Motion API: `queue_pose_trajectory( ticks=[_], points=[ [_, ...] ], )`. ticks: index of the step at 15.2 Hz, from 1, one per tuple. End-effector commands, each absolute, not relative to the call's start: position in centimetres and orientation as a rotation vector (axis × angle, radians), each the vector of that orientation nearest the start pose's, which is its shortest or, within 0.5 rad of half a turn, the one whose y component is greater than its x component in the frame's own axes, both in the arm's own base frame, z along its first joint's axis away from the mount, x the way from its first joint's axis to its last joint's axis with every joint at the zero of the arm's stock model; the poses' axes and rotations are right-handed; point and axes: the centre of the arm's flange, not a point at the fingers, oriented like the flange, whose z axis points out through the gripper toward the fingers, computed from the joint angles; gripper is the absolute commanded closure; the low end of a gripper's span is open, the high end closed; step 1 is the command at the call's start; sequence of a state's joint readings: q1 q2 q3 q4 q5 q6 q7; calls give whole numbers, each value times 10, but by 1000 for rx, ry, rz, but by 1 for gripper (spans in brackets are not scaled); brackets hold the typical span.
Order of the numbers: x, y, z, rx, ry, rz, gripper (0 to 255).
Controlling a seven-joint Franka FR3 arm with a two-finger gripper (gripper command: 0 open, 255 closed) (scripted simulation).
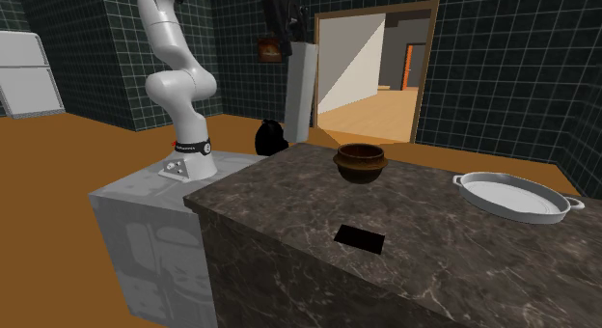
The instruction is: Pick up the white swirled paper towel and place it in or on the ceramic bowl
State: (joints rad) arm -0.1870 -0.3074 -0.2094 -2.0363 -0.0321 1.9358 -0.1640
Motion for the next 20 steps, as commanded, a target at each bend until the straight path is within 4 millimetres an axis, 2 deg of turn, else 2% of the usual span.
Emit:
queue_pose_trajectory(
  ticks=[1,18,20],
  points=[
    [454,-181,598,-3130,347,-319,255],
    [569,-4,676,-3130,347,-319,255],
    [569,-4,665,-3130,347,-319,255]
  ],
)
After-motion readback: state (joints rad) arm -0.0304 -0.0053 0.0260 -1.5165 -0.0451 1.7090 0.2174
